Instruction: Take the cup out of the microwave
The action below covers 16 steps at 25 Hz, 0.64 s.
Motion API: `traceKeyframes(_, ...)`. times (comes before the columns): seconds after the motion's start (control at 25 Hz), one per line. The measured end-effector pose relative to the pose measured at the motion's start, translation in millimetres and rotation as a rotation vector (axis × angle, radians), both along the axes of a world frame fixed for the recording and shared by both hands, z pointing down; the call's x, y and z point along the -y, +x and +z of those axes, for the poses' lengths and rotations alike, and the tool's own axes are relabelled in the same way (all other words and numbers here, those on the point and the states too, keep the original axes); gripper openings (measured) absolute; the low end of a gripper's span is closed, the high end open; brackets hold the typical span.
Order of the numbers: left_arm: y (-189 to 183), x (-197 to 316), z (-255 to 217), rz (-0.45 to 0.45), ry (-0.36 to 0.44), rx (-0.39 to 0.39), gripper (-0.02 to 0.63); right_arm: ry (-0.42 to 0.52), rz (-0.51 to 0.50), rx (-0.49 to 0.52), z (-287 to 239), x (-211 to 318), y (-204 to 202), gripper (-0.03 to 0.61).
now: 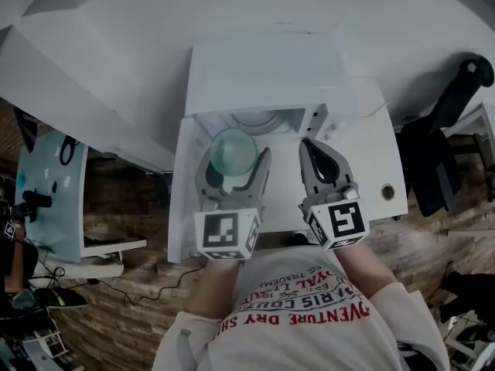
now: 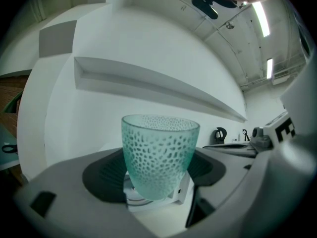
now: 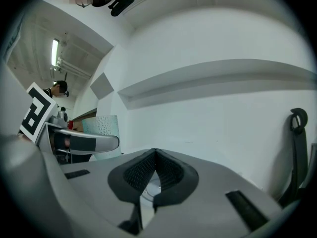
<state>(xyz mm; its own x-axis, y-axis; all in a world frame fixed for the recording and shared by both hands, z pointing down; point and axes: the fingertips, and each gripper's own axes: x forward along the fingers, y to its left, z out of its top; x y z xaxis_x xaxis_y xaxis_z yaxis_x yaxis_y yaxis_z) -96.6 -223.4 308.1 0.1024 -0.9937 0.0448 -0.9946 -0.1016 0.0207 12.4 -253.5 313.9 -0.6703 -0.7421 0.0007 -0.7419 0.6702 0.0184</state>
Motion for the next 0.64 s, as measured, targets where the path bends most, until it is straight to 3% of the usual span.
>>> traceKeyframes(0.64, -9.2, 7.3, 4.6, -0.021, 0.007, 0.040, 0.365, 0.001, -0.027, -0.025, 3.0, 4.5, -8.8, 0.011)
